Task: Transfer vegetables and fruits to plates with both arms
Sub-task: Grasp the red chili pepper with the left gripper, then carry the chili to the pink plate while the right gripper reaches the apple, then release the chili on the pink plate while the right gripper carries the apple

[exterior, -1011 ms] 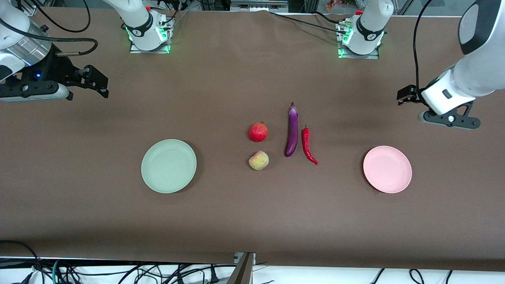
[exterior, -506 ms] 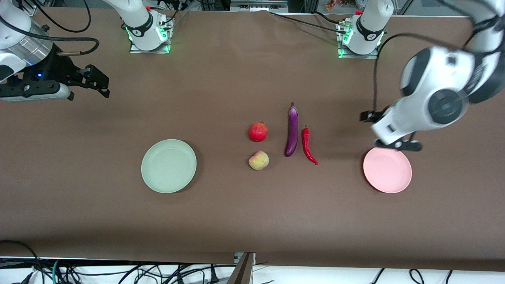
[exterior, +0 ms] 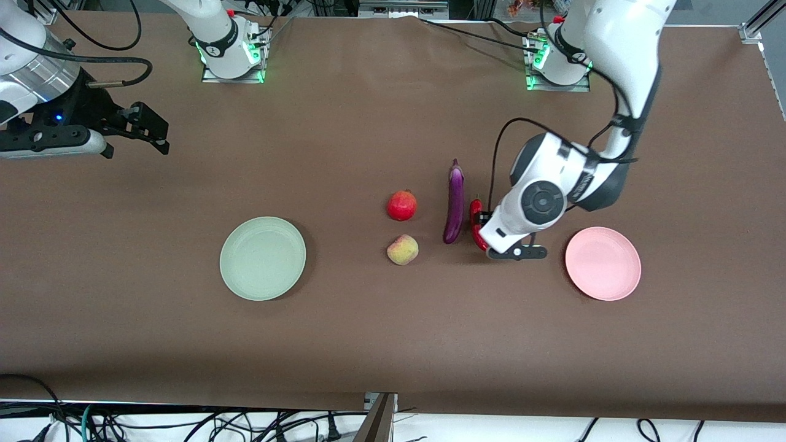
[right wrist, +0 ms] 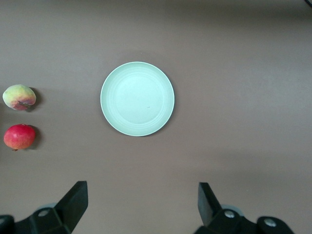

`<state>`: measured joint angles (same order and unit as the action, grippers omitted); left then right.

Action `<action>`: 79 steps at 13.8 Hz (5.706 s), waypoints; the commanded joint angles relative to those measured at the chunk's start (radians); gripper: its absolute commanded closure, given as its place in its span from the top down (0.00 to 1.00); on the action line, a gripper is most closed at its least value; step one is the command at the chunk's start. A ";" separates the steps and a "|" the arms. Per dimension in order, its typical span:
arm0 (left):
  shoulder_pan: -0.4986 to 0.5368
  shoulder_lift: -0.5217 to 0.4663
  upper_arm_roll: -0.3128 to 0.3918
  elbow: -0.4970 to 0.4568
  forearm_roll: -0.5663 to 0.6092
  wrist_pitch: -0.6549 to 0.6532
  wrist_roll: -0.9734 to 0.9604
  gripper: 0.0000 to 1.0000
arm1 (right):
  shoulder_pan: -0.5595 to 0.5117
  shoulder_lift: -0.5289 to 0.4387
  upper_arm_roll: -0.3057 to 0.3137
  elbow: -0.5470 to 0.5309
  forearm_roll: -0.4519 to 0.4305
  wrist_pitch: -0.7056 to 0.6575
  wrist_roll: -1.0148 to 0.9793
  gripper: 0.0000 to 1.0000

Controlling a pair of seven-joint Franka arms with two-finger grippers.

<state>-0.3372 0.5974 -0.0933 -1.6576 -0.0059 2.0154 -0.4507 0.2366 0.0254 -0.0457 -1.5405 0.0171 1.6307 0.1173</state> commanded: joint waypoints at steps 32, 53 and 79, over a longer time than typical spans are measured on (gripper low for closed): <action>0.372 0.084 0.044 0.061 0.202 0.061 0.794 0.12 | 0.226 0.304 0.020 0.008 0.063 0.108 0.244 1.00; 0.356 0.055 -0.025 0.059 0.191 -0.009 0.817 1.00 | 0.609 0.811 0.015 0.149 0.078 0.692 0.725 1.00; 0.120 0.044 -0.210 0.065 0.152 -0.114 0.348 1.00 | 0.030 0.686 0.003 0.103 0.087 0.388 -0.036 0.94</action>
<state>-0.1717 0.6395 -0.3125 -1.5517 0.1306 1.8648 -0.0692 0.2720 0.7216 -0.0608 -1.4181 0.1018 2.0014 0.0798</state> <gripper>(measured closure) 0.000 0.189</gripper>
